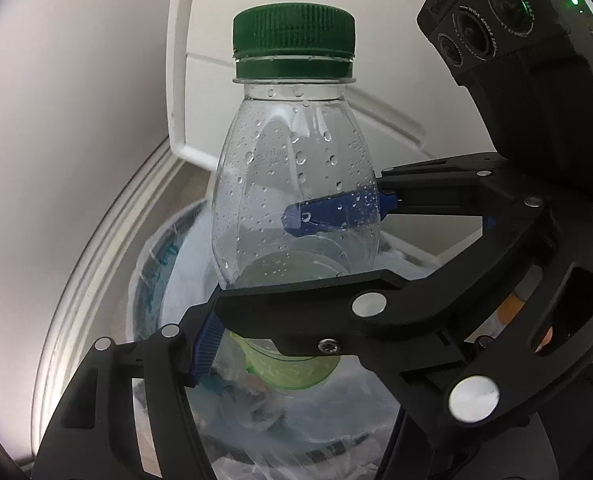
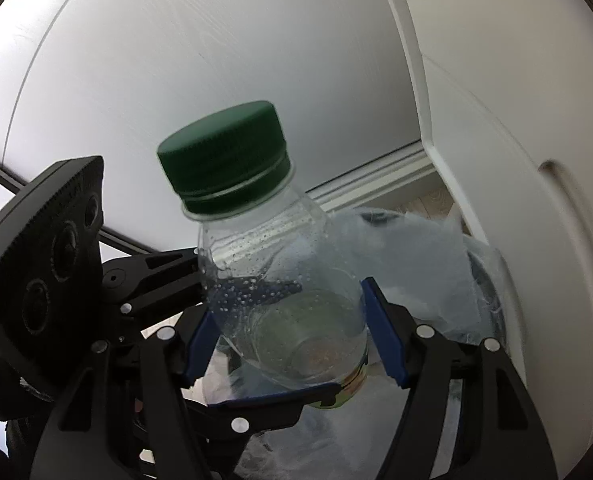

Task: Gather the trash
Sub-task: 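Carry the bottle with the right gripper over the wastebasket and lower it, then open the right gripper to drop the bottle into the wastebasket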

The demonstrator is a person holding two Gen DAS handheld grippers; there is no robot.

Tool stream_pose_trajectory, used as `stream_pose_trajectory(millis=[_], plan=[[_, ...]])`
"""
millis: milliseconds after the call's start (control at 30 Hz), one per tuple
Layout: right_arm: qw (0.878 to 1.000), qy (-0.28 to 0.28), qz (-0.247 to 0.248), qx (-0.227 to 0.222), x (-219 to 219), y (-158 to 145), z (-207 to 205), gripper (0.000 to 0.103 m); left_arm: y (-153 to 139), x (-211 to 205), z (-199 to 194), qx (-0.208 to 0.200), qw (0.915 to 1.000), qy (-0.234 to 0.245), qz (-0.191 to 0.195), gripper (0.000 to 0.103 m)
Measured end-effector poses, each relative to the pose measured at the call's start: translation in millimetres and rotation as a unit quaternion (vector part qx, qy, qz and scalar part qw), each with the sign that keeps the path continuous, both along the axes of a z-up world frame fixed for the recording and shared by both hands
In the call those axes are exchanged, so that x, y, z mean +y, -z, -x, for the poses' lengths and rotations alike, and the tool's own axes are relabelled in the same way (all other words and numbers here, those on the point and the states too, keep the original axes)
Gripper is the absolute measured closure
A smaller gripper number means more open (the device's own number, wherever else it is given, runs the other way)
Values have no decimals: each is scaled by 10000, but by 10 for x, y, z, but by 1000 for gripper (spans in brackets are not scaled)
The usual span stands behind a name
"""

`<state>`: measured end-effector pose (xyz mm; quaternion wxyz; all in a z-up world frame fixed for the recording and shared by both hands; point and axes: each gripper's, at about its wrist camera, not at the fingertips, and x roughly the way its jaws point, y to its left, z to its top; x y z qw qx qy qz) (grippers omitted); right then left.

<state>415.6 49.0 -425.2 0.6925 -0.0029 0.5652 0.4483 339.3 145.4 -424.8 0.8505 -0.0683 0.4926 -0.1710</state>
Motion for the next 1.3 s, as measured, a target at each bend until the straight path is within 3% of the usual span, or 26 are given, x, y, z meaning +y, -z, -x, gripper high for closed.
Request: stream_pose_trajectory(millis=[400, 633, 1000, 1200, 1267, 1300], plan=[[9997, -133, 142, 152, 146, 300, 47, 39, 438, 138, -204, 433, 9990, -61, 15, 42], [9993, -157, 252, 223, 201, 254, 130, 40, 559, 194, -275, 564, 9984, -56, 12, 42], [9992, -215, 292, 177, 276, 4, 210, 40, 475, 101, -184, 617, 9980, -64, -73, 42], [9991, -112, 408, 100, 215, -179, 228, 40, 406, 142, -161, 566, 9978, -213, -274, 22], [9993, -29, 380, 59, 172, -281, 228, 31, 357, 162, -147, 495, 9977, -329, -338, 16], [9994, 34, 344, -2, 139, -361, 232, 22, 312, 187, -126, 447, 9978, -365, -326, 13]])
